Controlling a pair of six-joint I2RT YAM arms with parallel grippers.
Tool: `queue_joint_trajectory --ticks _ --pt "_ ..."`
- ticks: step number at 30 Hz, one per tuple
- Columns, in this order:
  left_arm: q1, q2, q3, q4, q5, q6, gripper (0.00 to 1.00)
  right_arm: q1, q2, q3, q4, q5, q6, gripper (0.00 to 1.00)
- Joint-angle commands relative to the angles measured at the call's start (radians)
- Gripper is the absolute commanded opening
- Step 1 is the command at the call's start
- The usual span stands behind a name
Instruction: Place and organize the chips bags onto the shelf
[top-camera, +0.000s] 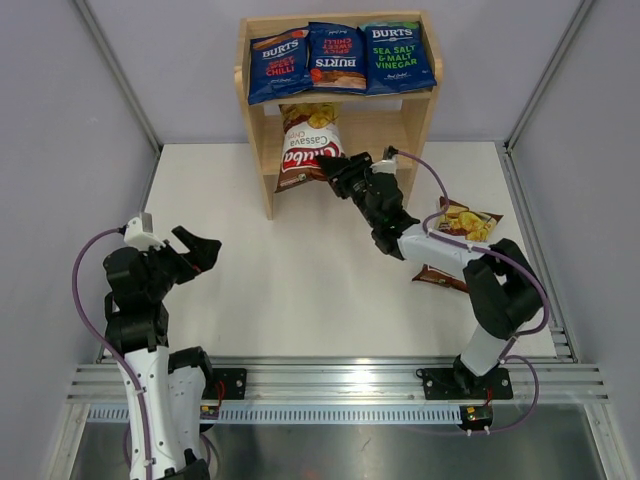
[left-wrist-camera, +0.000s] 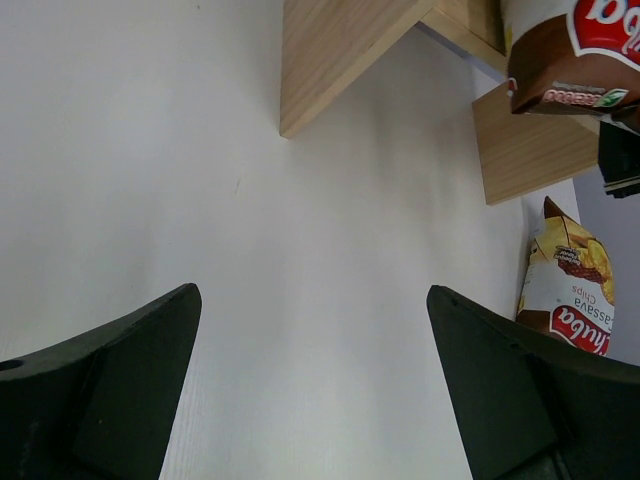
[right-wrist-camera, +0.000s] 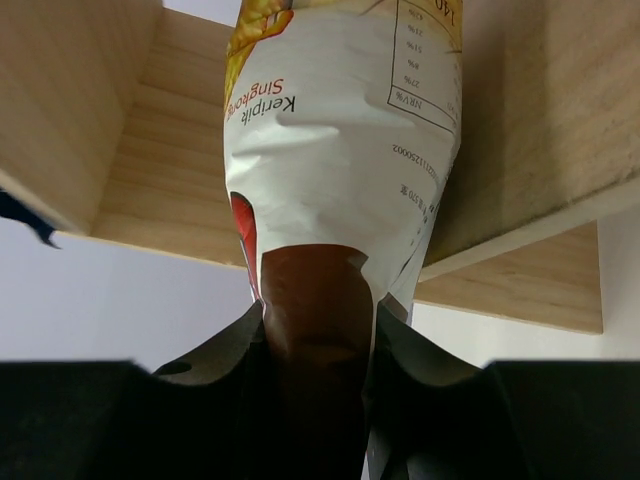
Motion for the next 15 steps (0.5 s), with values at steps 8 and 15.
queue_joint_trajectory --ticks 8,15 --pt "-0.022 -0.018 -0.006 0.039 -0.007 0.019 0.99 0.138 0.152 0.24 -0.054 0.269 0.059 0.04" --pt "-0.036 -0.027 -0.003 0.036 -0.017 0.022 0.99 0.181 0.241 0.328 -0.106 0.375 0.119 0.03"
